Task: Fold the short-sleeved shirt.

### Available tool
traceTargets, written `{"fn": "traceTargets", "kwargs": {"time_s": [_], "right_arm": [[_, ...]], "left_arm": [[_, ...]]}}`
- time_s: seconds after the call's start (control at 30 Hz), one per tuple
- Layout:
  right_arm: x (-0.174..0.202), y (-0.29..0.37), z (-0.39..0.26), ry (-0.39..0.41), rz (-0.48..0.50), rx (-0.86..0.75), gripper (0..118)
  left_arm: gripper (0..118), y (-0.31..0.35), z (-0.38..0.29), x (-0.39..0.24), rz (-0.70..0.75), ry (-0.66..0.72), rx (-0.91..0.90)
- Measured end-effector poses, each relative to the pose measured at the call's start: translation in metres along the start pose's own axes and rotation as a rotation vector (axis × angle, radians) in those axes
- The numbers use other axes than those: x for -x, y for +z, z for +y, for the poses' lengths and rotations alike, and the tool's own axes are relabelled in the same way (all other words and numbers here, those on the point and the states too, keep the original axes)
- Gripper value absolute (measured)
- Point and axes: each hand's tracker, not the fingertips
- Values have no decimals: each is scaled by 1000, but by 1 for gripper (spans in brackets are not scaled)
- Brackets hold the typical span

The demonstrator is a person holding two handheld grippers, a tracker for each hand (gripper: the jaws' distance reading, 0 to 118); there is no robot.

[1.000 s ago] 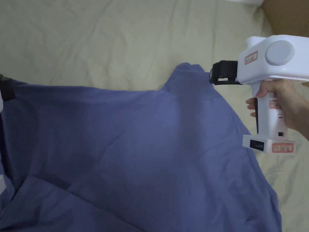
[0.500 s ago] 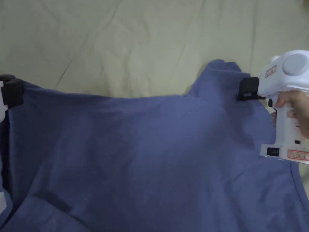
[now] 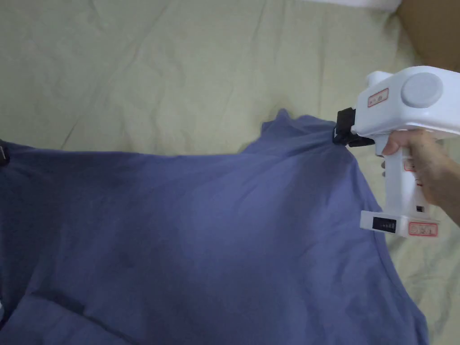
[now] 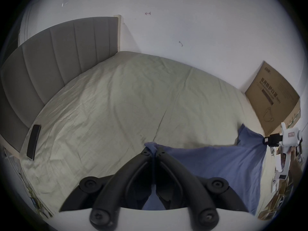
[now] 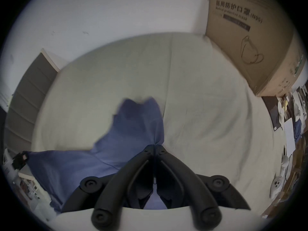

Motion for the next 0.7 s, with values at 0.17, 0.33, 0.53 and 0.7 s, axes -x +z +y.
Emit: {"fn": "traceTargets", "kwargs": {"time_s": [0.17,0.33,0.53,0.7], "right_arm": [[-10,123,-15,30,58,-134,1],[-24,245,-41,7,69,-298,1],[-39,362,-44,-46,55,-477,1],[-27,430,-21,17,-18,-591,1]], "left_arm": [[0,64,11,4,-65,46,-69],[0,128,31,4,-137,45,-177],[0,200,74,-11,-218,3,-321],[0,249,121,-33,-252,-37,-421]]}}
